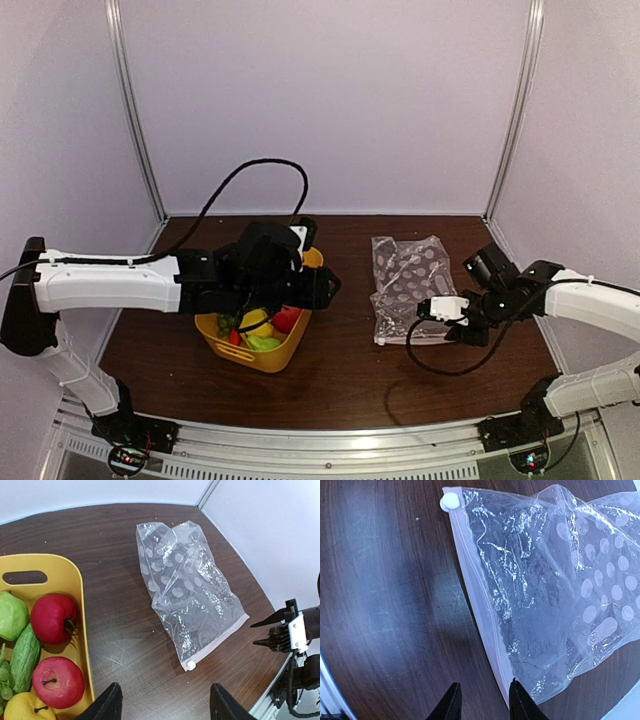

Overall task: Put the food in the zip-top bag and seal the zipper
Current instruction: Pick up the zipper food storage bag from the center of the board.

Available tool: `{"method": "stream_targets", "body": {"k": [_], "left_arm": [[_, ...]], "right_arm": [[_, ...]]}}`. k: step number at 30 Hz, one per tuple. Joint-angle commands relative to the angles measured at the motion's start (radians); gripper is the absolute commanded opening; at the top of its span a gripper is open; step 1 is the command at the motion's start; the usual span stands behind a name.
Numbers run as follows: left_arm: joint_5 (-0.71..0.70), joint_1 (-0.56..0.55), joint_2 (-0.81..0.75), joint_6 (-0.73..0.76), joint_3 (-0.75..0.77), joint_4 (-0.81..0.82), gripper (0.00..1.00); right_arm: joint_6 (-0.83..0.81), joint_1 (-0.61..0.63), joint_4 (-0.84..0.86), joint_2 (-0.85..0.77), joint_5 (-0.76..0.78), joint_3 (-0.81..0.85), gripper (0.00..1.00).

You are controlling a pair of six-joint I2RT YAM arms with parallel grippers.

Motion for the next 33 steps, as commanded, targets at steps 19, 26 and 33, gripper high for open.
{"method": "stream_targets", "body": {"k": [19,26,33], "left_arm": [[-0.135,0.002,-0.074,0.059,0.013,-0.079,0.61],[-0.132,0.002,-0.079,0.063,0.005,-0.077,0.61],[-0.112,0.002,-0.088,0.05,-0.028,-0.059,0.61]], "right_arm": [[-0.044,0.028,0.319,0.24,0.146,-0.068,0.33],[-0.029,0.034,0.403,0.298,0.223,-0.082,0.34],[0.009,0.037,0.452,0.282,0.284,-0.056,0.11]]}}
